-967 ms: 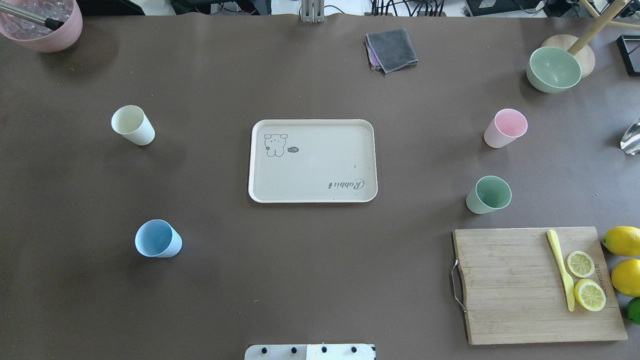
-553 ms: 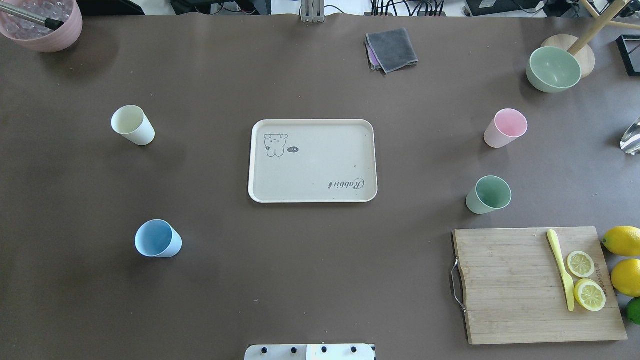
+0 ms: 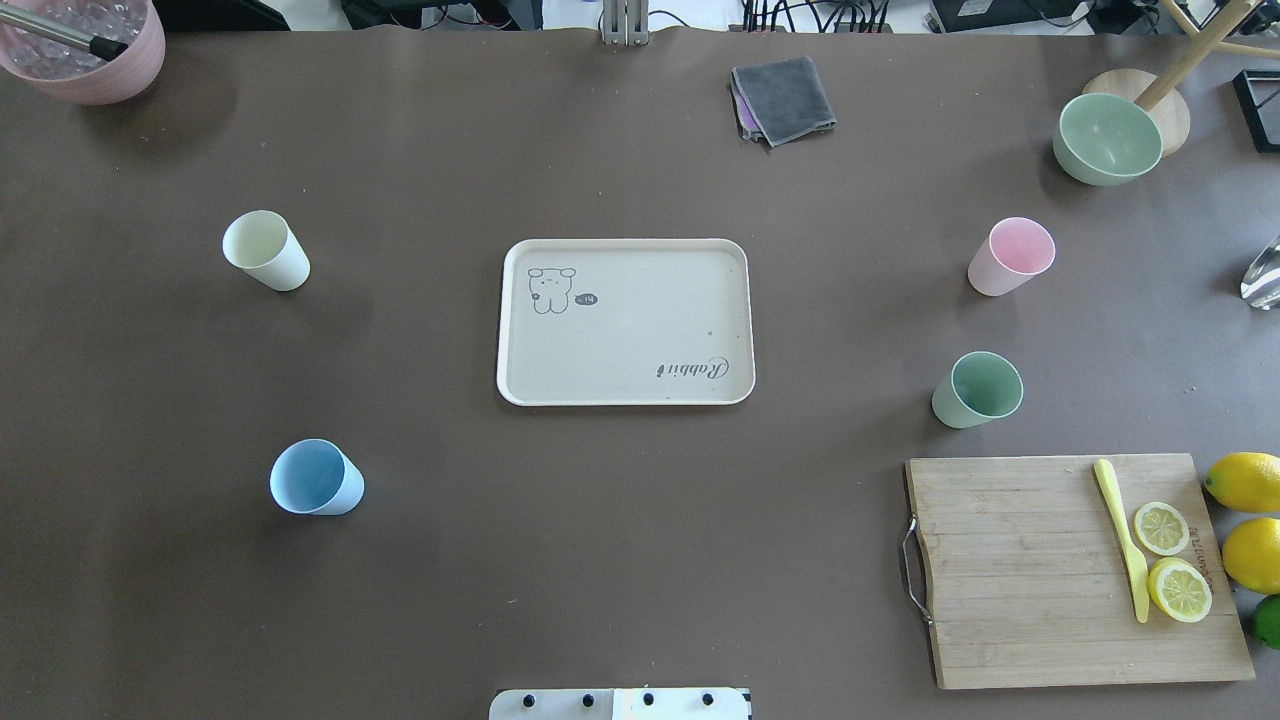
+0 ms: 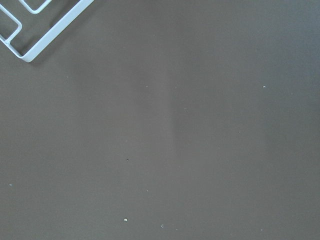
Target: Place all cups on tray
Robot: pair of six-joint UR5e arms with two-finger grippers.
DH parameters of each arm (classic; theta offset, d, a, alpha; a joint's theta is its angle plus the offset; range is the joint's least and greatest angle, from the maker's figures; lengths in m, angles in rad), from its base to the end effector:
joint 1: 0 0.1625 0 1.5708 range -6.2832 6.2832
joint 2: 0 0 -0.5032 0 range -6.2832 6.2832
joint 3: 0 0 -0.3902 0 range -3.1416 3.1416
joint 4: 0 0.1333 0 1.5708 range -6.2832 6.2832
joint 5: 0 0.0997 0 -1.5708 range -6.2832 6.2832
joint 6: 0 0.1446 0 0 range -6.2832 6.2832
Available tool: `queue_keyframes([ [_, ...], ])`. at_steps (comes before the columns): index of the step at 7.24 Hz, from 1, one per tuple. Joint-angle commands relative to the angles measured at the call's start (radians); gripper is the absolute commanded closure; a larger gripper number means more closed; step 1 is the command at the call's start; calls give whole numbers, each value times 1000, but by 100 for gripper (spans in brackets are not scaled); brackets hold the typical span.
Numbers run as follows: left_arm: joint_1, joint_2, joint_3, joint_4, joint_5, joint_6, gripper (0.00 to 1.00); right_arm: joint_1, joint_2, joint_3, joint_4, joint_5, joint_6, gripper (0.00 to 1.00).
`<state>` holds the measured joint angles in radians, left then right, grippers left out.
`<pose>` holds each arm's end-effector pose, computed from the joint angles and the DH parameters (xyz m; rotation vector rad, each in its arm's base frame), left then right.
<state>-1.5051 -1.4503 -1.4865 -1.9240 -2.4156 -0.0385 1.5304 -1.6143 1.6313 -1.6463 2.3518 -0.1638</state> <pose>0.0034 -0.4351 0.8216 0.0954 0.8495 0.0882 0.0128 -0.4627 0.7669 -0.0073 -0.7837 -0.1708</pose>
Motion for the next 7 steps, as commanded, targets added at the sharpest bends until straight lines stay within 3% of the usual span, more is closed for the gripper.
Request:
queue_keyframes([
  [1,-3,2,-57,71,1,2,2,-1,1,-8,-1,-5,1,0],
  [7,-6,-41,-37,74,47,-7,2,-10,17,-24,-9,-37,0,0],
])
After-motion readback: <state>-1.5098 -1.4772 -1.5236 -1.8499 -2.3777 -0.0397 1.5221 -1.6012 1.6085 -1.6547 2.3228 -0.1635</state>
